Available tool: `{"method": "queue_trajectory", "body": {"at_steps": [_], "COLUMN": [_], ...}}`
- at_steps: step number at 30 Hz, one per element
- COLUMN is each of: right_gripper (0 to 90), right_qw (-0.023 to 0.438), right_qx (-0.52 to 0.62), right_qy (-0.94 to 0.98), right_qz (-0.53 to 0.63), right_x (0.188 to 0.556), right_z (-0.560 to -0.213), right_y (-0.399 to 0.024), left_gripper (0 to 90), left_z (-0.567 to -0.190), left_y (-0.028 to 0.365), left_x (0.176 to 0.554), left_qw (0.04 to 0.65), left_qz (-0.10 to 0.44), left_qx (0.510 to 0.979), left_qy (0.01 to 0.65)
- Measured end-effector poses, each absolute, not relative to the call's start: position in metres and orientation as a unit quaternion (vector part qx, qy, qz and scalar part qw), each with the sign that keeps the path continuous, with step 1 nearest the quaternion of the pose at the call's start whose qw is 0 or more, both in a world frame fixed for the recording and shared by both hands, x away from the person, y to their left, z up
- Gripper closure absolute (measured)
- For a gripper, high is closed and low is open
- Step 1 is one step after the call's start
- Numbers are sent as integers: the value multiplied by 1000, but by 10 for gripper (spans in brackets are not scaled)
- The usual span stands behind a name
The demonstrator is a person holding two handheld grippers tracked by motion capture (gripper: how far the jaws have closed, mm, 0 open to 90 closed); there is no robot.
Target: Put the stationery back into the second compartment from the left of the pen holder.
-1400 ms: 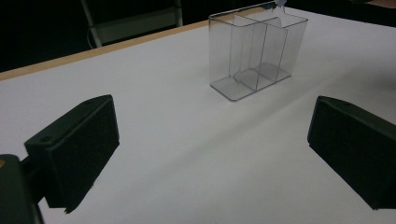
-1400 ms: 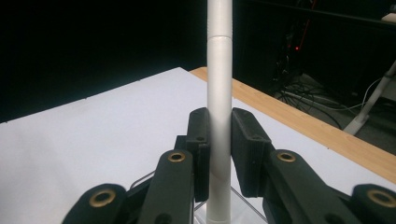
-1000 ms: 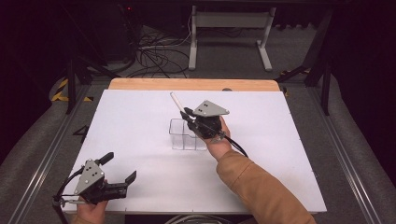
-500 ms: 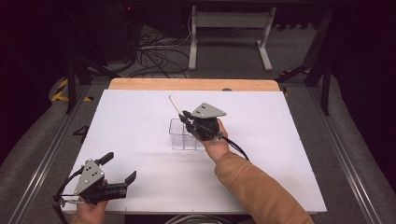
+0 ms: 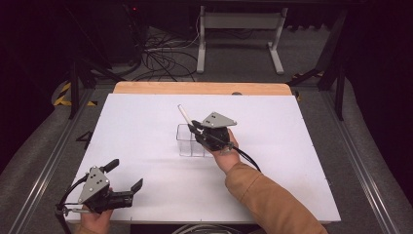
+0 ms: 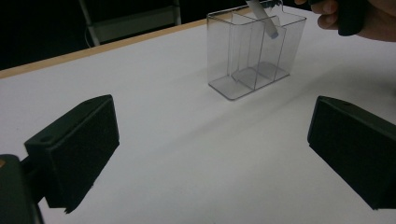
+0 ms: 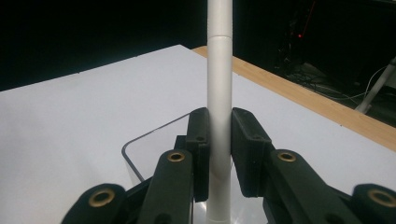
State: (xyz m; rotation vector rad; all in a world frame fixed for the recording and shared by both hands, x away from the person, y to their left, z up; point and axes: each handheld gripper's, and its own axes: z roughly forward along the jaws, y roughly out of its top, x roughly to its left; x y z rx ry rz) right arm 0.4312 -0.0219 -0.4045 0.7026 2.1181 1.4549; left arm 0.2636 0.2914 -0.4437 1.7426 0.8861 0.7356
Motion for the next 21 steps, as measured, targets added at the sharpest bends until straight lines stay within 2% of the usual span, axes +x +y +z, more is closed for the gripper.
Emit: {"method": "queue_trajectory", "body": {"at_steps": [6,7,9,10,14,21], "right_gripper": [771,745,558,497,362,304], "right_qw": [237,240,254,265,287,283], "right_qx": [256,256,253,245,234,226], "right_qy": [775,774,772,770,759,751], "right_qz": [527,527,525,526,536,552], "right_x": [430,430,429,429,425,418], "right_z": [-406,-405,-404,-402,-393,-376], "right_y": [-23,-23,-23,-24,-28,-37], "left_gripper": [28,29,28,28,28,29], "left_z": [-444,-444,-444,-444,-444,-444], "left_y": [291,291,291,291,290,290], "left_x": [264,264,264,264,265,265], "left_qw": [503,503,503,503,502,504], "left_qz": [303,303,303,303,302,303], "left_qx": [721,721,721,721,722,721], "left_qy": [368,368,368,367,367,367]}}
